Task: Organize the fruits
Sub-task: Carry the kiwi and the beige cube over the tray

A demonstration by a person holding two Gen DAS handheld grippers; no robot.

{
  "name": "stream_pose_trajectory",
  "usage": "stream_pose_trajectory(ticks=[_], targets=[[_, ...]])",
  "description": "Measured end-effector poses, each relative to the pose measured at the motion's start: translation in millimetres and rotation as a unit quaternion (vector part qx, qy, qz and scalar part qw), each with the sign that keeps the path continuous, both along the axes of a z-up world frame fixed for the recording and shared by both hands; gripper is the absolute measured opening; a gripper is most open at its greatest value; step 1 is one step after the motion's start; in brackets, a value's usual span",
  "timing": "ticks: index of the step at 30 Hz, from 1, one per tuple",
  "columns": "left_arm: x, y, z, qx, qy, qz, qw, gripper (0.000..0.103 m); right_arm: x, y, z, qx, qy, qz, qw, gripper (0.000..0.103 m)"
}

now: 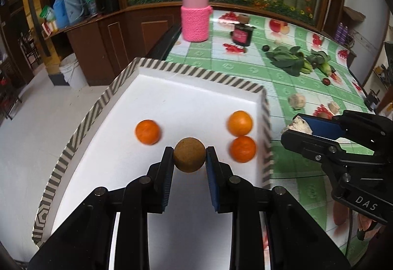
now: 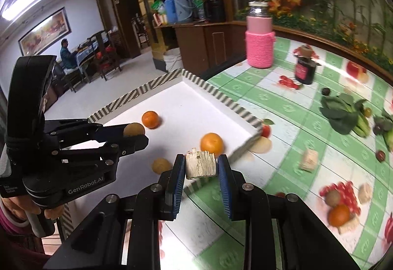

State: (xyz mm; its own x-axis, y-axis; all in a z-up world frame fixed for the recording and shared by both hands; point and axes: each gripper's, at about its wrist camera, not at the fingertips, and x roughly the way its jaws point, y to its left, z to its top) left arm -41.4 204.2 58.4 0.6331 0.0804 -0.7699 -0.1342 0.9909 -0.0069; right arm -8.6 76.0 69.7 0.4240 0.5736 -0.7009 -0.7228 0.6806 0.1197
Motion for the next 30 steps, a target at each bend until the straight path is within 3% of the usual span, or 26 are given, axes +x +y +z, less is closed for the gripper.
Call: stream_pose_trajectory(ticks=[9, 30], targets=[[19, 23, -6, -0.022, 0.011, 0.021, 0.9995, 0.023, 27, 38, -11, -0.031, 0.009, 0.018, 0.999, 0.027], [80, 40, -21, -0.013, 0.039, 0.029, 0.9987, 0.023, 91, 77, -40, -0.063, 0.033, 0.024, 0.997, 0.027]])
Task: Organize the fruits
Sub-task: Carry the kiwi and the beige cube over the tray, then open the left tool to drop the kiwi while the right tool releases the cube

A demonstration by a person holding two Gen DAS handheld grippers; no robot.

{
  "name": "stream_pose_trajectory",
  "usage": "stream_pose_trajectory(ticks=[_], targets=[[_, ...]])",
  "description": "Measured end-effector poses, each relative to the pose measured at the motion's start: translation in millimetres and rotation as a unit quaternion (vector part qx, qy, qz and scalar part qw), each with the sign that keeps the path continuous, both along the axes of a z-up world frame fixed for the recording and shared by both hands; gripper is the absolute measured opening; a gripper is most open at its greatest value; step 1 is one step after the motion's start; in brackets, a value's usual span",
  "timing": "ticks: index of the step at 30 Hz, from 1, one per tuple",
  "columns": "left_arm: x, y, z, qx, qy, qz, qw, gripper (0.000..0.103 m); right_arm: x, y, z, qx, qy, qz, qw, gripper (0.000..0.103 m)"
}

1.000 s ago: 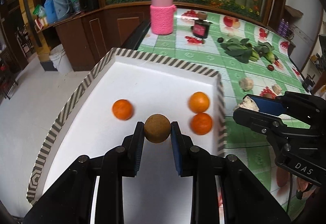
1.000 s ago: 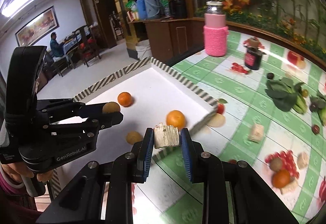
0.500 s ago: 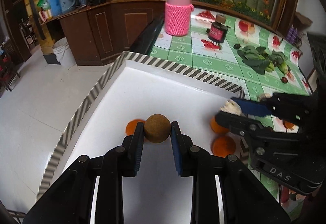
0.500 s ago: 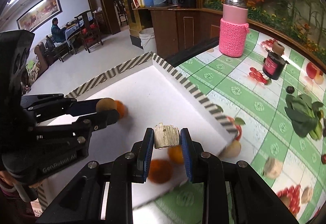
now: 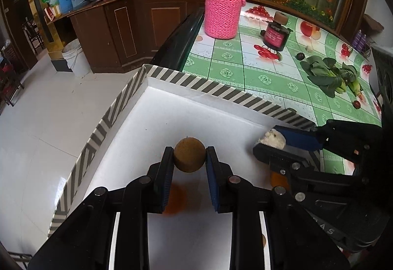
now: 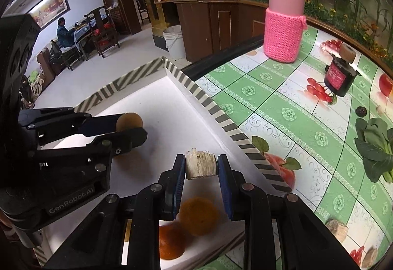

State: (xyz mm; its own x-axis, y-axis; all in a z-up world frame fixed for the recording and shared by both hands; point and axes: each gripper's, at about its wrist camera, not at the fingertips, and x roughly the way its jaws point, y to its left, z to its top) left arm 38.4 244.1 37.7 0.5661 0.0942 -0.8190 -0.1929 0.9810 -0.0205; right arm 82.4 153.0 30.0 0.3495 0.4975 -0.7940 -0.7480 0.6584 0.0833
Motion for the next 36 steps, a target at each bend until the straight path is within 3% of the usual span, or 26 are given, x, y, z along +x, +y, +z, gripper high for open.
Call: stream_pose_trajectory(ticks=[15, 18, 21, 22, 26, 30, 34, 36], targets=[[8, -1, -13, 0.004, 0.005, 0.007, 1.0, 0.024, 6, -2, -12, 0.003, 0.005, -0.012, 1.0, 0.029], [9, -2, -13, 0.012, 0.008, 0.011, 0.9998, 0.029, 5, -7, -10, 0.016, 0.012, -0.014, 1.0, 0.032], [6, -1, -11, 0.009, 0.005, 0.015, 0.9998, 0.051, 2, -17, -2, 0.033, 0.009, -0.019, 0.999, 0.037], [4, 0, -10, 0.008, 0.002, 0.016, 0.9998, 0.053, 0, -19, 1, 0.037, 0.007, -0.021, 0.999, 0.039], [-5, -4, -6, 0.003, -0.004, 0.016, 0.9998, 0.057, -13, -31, 11, 0.044, -0.007, -0.028, 0.999, 0.05], [-19, -17, 3, 0.016, -0.023, 0.009, 0.9996, 0.061, -36, -47, 21, 0.037, -0.045, -0.029, 0.998, 0.054], [-35, -33, 15, 0.018, -0.047, 0.002, 0.9987, 0.064, -58, -71, 32, 0.05, -0.079, -0.045, 0.995, 0.076], [-42, -42, 19, 0.022, -0.057, -0.003, 0.9981, 0.064, -69, -86, 36, 0.058, -0.095, -0.051, 0.992, 0.078]])
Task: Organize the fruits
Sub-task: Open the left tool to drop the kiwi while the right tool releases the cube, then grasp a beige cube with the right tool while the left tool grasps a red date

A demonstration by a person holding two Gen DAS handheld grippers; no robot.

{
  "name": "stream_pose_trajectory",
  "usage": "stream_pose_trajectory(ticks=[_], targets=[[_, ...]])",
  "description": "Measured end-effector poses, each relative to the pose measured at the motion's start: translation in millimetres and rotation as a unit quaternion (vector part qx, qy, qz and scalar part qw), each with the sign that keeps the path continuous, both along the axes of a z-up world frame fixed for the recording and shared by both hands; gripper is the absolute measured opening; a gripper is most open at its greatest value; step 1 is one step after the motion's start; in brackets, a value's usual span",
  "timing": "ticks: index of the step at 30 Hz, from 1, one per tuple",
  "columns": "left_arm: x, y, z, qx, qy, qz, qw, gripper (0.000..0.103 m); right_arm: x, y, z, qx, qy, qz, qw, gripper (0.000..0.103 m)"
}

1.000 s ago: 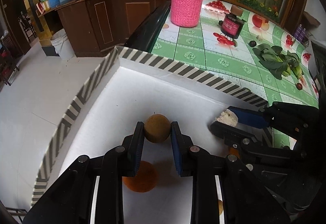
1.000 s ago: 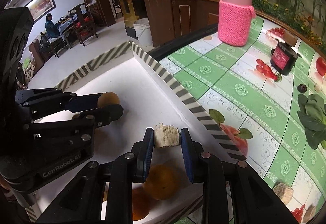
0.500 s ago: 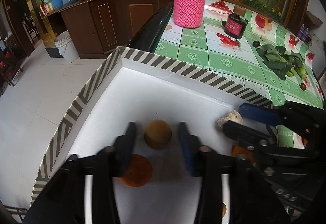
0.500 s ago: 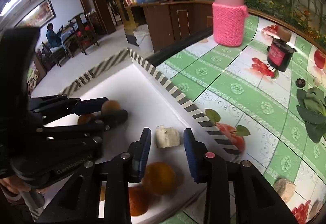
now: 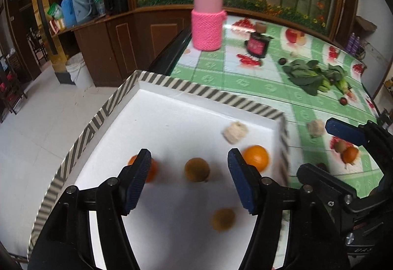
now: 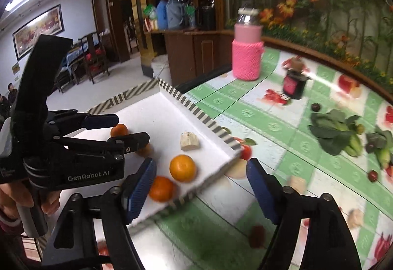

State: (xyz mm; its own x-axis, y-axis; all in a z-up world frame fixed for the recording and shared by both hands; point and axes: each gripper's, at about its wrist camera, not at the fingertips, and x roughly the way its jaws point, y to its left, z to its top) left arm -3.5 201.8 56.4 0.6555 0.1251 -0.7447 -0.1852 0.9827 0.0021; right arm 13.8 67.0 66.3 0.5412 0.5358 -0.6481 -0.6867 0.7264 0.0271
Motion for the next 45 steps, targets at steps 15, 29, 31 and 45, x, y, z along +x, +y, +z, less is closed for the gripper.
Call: stream_pose_trajectory(ticks=[15, 29, 31, 45], targets=[[-40, -81, 11, -0.018, -0.032, -0.058, 0.9976, 0.074, -28, -98, -2, 0.014, 0.006, -0.088, 0.996, 0.081], [-47, -142, -6, -0.029, 0.0, -0.111, 0.9934, 0.074, -44, -184, -16, 0.017, 0.004, -0.152, 0.988, 0.081], [-46, -147, -9, -0.031, 0.004, -0.115, 0.9928, 0.073, -42, -190, -19, 0.017, 0.009, -0.159, 0.987, 0.081], [-41, -162, -20, -0.029, 0.013, -0.117, 0.9926, 0.073, -32, -218, -30, 0.055, 0.03, -0.195, 0.979, 0.081]])
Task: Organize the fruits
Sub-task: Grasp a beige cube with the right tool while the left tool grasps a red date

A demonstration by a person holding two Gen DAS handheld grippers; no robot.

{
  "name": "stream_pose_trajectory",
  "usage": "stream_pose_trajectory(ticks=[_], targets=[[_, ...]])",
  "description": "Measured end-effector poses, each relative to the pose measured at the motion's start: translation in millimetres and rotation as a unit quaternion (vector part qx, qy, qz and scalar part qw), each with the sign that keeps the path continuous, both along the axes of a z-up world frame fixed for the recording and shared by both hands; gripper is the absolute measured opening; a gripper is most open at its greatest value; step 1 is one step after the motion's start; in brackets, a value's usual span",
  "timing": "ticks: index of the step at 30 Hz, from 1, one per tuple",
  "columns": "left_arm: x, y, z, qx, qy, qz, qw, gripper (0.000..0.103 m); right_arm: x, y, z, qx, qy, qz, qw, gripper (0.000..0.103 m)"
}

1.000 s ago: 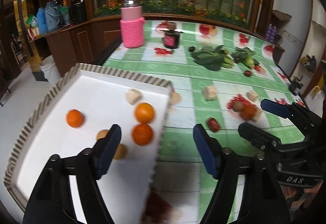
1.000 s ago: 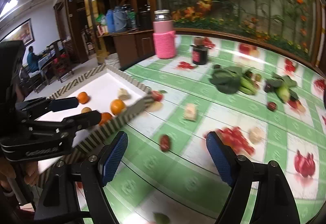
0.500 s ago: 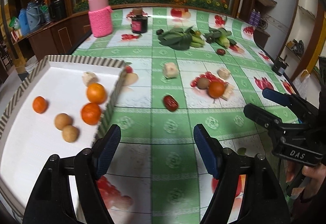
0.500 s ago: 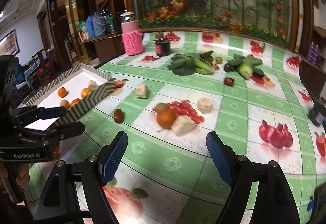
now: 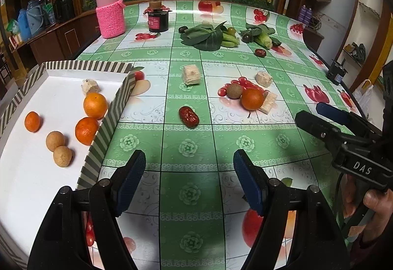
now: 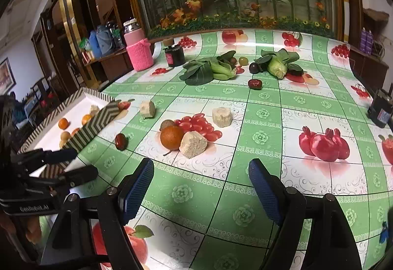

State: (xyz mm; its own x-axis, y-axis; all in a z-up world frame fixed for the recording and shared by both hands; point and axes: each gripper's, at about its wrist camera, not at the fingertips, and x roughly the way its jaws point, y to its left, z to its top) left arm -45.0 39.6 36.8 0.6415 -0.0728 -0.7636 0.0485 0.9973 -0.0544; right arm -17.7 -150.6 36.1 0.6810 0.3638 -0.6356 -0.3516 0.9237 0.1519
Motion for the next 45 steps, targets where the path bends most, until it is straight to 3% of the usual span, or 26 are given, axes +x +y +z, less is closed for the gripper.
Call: stream_pose_trajectory(ticks=[8, 18, 23, 30, 36, 45], targets=[[5, -3, 1, 0.002, -0.001, -0.005, 1.0, 0.073, 3, 0, -2, 0.007, 0.014, 0.002, 1.0, 0.081], [22, 0, -2, -0.004, 0.006, -0.001, 1.0, 0.073, 24, 21, 7, -0.054, 0.017, 0.055, 0.997, 0.08], [27, -1, -2, -0.003, 0.008, -0.001, 1.0, 0.073, 48, 23, -7, -0.062, 0.048, 0.082, 0.994, 0.063], [35, 1, -5, -0.001, 0.013, 0.003, 0.9999, 0.073, 62, 30, -18, -0.077, 0.054, 0.113, 0.989, 0.061], [43, -2, -8, 0.0, 0.023, 0.003, 0.9997, 0.073, 70, 36, -24, -0.087, 0.051, 0.129, 0.987, 0.032], [57, 0, -13, -0.006, 0.031, 0.016, 0.9994, 0.073, 55, 19, -16, -0.05, 0.054, 0.101, 0.992, 0.032]])
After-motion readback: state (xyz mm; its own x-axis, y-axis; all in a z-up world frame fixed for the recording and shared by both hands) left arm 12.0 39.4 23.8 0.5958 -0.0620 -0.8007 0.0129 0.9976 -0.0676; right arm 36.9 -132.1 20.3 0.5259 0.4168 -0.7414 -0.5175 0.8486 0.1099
